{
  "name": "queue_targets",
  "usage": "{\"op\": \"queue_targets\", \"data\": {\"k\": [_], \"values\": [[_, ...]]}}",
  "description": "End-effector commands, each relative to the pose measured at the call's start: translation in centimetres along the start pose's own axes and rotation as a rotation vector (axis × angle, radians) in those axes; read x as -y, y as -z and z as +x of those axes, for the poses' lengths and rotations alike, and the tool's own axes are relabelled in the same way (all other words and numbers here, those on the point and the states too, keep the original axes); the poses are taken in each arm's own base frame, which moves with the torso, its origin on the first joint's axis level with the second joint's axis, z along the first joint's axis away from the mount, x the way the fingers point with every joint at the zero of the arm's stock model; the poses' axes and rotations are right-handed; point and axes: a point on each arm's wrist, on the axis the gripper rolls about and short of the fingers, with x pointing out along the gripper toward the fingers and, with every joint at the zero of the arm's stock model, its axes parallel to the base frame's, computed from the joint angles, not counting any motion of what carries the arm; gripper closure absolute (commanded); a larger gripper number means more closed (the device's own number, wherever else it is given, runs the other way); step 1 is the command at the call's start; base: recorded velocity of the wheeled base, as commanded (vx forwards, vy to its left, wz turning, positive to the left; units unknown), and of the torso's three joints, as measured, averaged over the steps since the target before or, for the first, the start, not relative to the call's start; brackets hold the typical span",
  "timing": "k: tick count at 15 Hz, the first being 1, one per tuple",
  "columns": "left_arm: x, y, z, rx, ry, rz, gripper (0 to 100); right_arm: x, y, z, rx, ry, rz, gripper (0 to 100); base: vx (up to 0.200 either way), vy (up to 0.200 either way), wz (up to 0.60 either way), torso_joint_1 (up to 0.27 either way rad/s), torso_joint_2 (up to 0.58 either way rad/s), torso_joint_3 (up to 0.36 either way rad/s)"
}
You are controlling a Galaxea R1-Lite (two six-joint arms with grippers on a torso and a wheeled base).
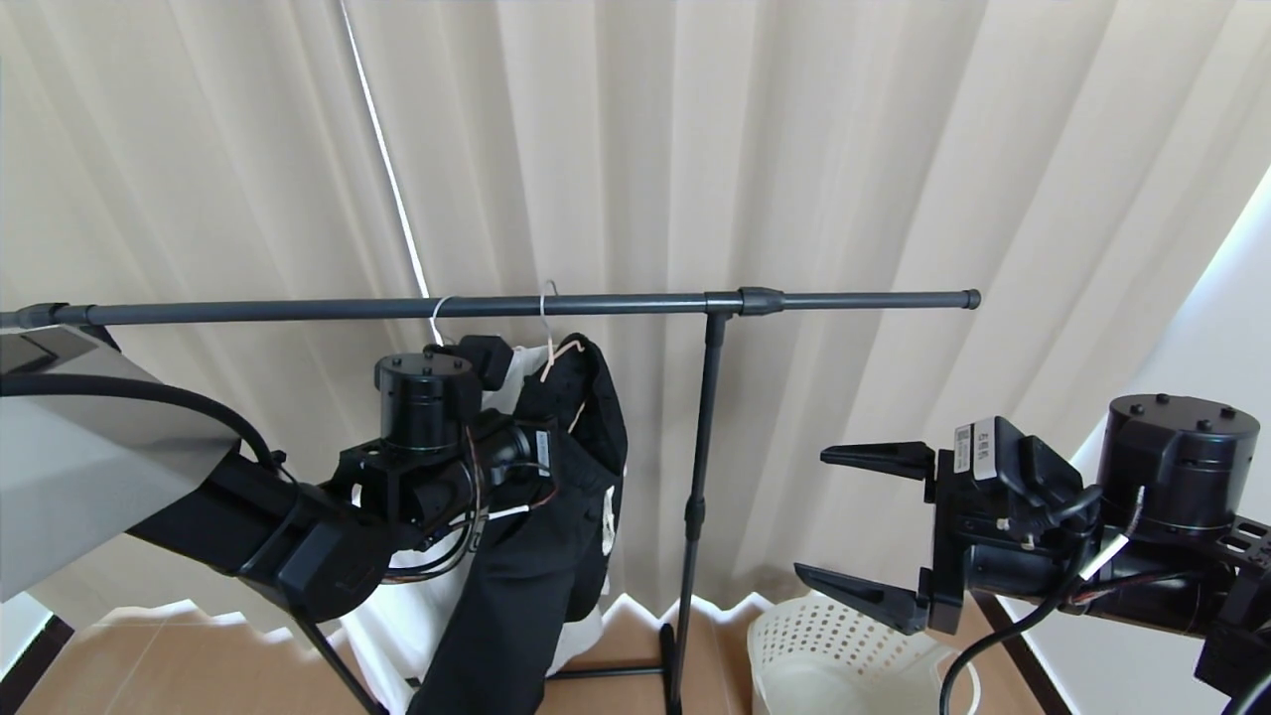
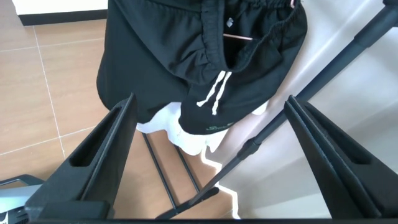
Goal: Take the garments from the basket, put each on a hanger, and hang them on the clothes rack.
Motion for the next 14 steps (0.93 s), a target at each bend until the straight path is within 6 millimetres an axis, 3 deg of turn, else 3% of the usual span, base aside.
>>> {"op": "queue_targets", "data": {"k": [1, 5, 11, 12, 14], "values": [[-0.1, 0.7, 0.5, -0.021, -0.003, 0.001, 100, 0.1, 0.0, 0.1, 0.0, 0.0, 0.0, 0, 0.0, 0.0, 0.0, 0.0, 0.0, 0.0], [0.1, 1.9, 1.3, -0.058, -0.003, 0.006, 100, 0.2, 0.0, 0.1, 0.0, 0.004, 0.0, 0, 0.0, 0.0, 0.0, 0.0, 0.0, 0.0], [0.0, 2.0, 1.4, -0.062, -0.003, 0.008, 100, 0.2, 0.0, 0.0, 0.002, 0.005, -0.002, 0, 0.0, 0.0, 0.0, 0.0, 0.0, 0.0], [0.0, 2.0, 1.4, -0.062, -0.003, 0.009, 0, 0.2, 0.0, 0.0, 0.002, 0.005, -0.002, 0, 0.0, 0.0, 0.0, 0.0, 0.0, 0.0], [0.1, 1.9, 1.3, -0.058, -0.003, 0.012, 0, 0.2, 0.0, 0.0, 0.001, 0.005, -0.001, 0, 0.0, 0.0, 0.0, 0.0, 0.0, 0.0]]}}
